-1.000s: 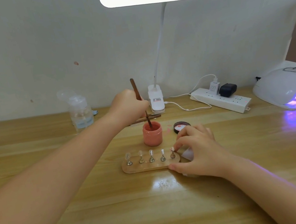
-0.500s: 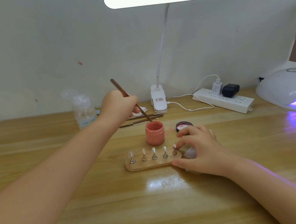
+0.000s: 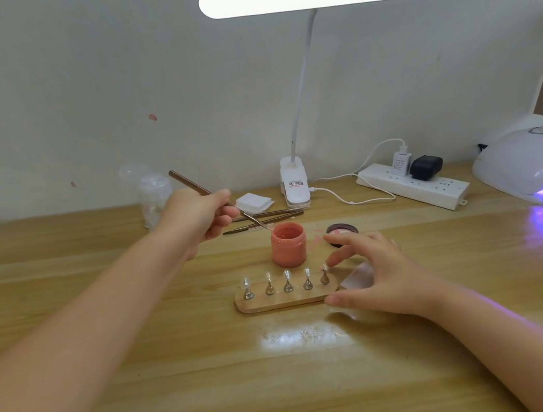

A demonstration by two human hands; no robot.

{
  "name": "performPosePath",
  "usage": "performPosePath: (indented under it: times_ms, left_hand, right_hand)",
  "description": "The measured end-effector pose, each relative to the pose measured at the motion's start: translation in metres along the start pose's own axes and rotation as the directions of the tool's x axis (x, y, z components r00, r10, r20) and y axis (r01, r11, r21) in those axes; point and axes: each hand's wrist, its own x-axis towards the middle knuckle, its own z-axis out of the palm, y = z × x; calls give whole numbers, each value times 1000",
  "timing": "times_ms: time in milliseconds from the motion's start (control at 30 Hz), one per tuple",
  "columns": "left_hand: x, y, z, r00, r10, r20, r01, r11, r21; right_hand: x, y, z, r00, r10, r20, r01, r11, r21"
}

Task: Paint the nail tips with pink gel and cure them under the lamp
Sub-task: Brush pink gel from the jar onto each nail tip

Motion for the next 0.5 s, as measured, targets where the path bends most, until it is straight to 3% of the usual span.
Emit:
performPosePath:
  times_ms: [133,233,367,500]
  left_hand:
    - [-4,-1,-2,998,-10,61,18,991,-132]
    - [-7,-6,5,992,-44,119,60,989,-134]
    - [-8,-13,2,994,-91,52,97,987,-126]
    - [-10,-14,-9,995,-90,54,100,966,-237]
  right_hand:
    - [1,-3,7,999,-18,-31,17,1000,-11]
    - [1,-4,9,997,-32,-68,29,999,-41]
    - [1,-4,8,996,-33,-79,29,998,-48]
    - [1,-5,9,996,-40,-83,35,998,-53]
